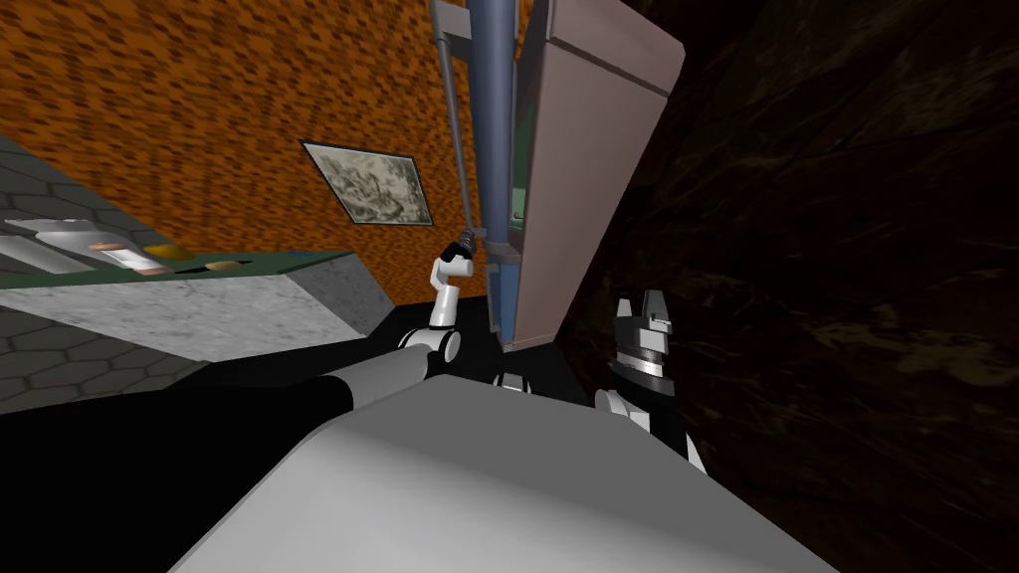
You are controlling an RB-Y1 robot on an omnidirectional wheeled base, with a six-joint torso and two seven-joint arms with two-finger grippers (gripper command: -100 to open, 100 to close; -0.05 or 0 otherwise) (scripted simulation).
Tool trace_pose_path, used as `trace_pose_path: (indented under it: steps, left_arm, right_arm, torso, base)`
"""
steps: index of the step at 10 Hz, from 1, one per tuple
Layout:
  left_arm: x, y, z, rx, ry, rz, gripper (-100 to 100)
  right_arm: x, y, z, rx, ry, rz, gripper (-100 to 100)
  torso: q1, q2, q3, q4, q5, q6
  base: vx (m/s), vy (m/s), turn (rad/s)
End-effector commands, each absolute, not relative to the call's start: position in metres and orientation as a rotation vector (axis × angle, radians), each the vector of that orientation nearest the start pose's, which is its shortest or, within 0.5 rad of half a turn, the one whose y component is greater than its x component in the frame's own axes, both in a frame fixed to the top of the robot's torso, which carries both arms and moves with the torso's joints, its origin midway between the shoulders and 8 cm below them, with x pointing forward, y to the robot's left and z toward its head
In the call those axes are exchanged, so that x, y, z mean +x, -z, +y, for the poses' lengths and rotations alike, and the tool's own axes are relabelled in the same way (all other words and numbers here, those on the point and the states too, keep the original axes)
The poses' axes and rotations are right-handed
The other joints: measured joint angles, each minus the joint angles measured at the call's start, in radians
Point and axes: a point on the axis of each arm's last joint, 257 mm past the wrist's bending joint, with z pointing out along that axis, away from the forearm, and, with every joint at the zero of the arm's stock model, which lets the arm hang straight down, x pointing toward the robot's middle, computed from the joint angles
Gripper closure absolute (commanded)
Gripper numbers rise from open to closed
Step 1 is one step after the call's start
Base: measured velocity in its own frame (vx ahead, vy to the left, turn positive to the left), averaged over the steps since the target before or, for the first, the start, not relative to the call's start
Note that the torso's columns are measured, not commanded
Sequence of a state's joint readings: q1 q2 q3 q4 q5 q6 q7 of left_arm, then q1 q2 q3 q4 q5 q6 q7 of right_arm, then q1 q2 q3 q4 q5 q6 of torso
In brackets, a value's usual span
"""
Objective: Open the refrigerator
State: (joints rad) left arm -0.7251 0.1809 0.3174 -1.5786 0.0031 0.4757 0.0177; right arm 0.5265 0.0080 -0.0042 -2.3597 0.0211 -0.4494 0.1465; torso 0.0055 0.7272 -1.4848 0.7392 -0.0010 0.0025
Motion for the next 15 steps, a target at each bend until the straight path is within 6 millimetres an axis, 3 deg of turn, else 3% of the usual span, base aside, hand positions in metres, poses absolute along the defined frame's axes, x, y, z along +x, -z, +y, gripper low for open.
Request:
trace_pose_path:
  steps: [1,15]
  left_arm:
    - [0.660,-0.116,0.293,-1.043,1.252,0.945,100]
    - [0.662,-0.117,0.211,-0.976,1.399,1.064,100]
  right_arm:
    - [0.334,-0.042,-0.280,0.590,-1.139,0.648,0]
    - [0.334,-0.042,-0.280,0.590,-1.139,0.648,0]
  torso:
    - [-0.004,-0.004,-0.003,0.000,-0.002,0.003]
    - [-0.012,0.002,0.002,-0.001,-0.003,0.004]
  base:
    - [-0.023,0.342,-0.035]
    - [-0.031,0.313,-0.068]
